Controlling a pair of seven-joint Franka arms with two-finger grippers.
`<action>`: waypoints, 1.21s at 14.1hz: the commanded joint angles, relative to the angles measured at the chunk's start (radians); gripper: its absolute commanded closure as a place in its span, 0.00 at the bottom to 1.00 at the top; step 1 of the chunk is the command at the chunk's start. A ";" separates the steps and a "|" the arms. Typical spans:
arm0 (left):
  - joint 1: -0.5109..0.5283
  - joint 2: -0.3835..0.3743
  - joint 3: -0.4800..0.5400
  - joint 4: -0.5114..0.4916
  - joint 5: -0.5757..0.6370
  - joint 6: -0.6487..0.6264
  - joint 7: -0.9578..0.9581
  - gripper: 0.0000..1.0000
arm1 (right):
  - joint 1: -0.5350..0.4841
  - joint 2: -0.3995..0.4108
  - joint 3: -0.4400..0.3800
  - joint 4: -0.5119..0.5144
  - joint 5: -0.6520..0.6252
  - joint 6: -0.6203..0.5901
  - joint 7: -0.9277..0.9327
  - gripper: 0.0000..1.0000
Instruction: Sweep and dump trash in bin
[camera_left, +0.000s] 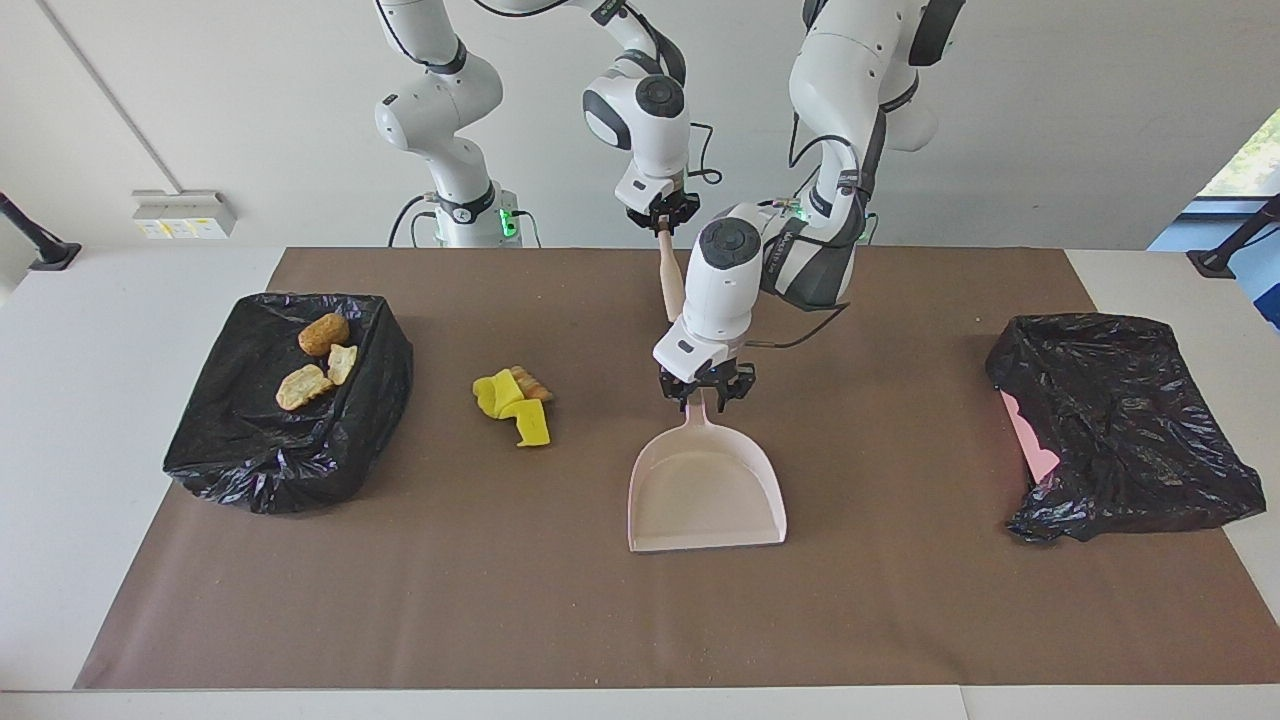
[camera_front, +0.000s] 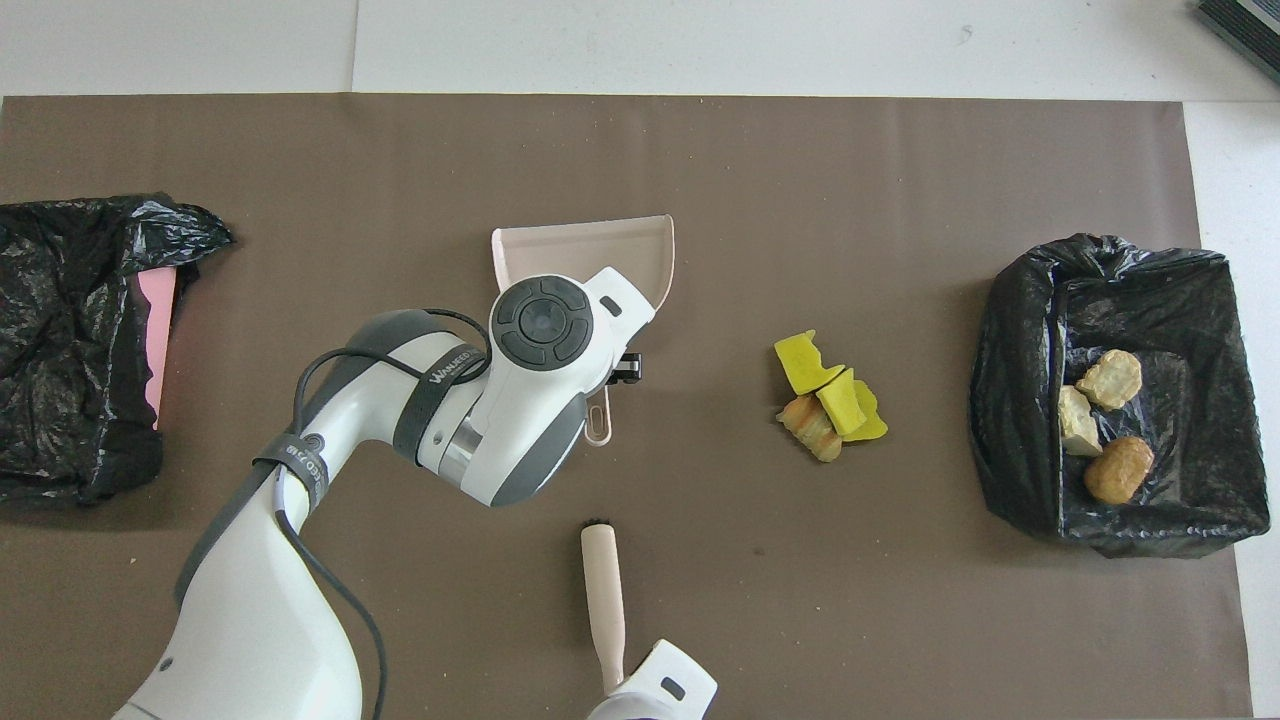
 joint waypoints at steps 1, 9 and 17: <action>0.009 -0.048 0.013 -0.010 0.022 -0.017 0.049 1.00 | -0.172 -0.137 0.004 -0.019 0.002 -0.157 -0.145 1.00; 0.082 -0.112 0.011 -0.014 0.021 -0.238 0.813 1.00 | -0.691 -0.098 0.014 0.051 -0.332 -0.196 -0.655 1.00; 0.073 -0.179 0.011 -0.141 0.125 -0.221 0.929 1.00 | -0.670 0.121 0.018 0.039 -0.487 0.042 -0.583 1.00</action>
